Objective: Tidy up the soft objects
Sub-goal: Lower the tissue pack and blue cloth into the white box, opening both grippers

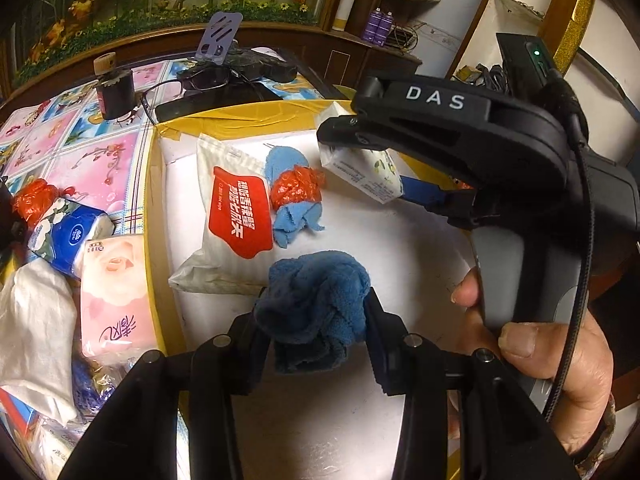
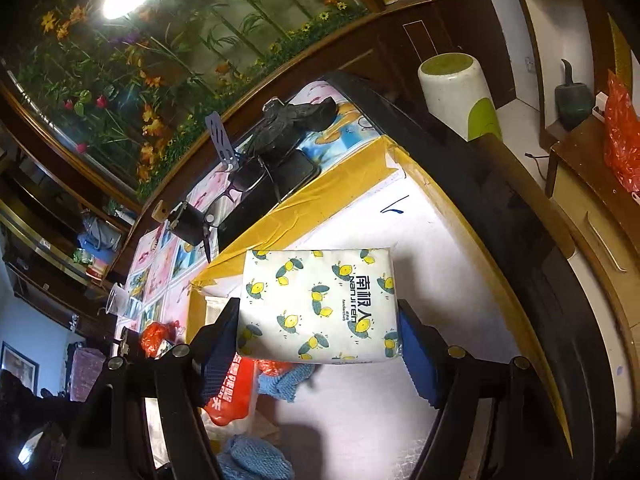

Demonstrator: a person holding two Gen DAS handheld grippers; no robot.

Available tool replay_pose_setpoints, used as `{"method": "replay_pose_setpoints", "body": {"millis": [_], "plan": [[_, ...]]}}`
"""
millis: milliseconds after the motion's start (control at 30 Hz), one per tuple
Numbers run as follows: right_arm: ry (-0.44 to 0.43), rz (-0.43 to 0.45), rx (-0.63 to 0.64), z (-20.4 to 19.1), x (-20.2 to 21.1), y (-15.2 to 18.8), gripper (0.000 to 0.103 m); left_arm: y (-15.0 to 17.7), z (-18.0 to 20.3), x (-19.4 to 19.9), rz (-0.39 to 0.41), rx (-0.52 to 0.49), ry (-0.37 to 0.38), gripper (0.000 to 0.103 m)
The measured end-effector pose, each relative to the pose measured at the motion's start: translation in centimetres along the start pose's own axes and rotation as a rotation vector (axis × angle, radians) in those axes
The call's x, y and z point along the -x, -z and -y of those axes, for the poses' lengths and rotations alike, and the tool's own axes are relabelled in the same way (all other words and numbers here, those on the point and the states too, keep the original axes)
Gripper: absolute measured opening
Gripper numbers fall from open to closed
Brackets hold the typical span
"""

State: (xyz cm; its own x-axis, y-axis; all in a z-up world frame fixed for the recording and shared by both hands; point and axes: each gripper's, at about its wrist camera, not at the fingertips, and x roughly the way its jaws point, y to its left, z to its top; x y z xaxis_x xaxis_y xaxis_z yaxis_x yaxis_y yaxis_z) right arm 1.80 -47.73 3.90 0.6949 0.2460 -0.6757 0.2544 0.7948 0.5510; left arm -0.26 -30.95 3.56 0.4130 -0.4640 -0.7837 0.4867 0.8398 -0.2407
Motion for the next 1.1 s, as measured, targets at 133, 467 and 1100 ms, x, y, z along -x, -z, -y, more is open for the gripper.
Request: {"method": "replay_pose_setpoints", "body": {"millis": [133,467,1100], "plan": [[0.012,-0.004,0.005,-0.2,-0.2,0.1,0.079,-0.1,-0.1,0.0,0.006,0.017,-0.002,0.040],[0.042,-0.002,0.025,-0.5,-0.1,0.3,0.084,0.0,-0.6,0.3,0.011,0.020,0.067,0.049],[0.000,0.078,0.047,-1.1,2.5,0.4,0.084,0.1,-0.9,1.6,0.090,0.034,0.101,0.068]]}}
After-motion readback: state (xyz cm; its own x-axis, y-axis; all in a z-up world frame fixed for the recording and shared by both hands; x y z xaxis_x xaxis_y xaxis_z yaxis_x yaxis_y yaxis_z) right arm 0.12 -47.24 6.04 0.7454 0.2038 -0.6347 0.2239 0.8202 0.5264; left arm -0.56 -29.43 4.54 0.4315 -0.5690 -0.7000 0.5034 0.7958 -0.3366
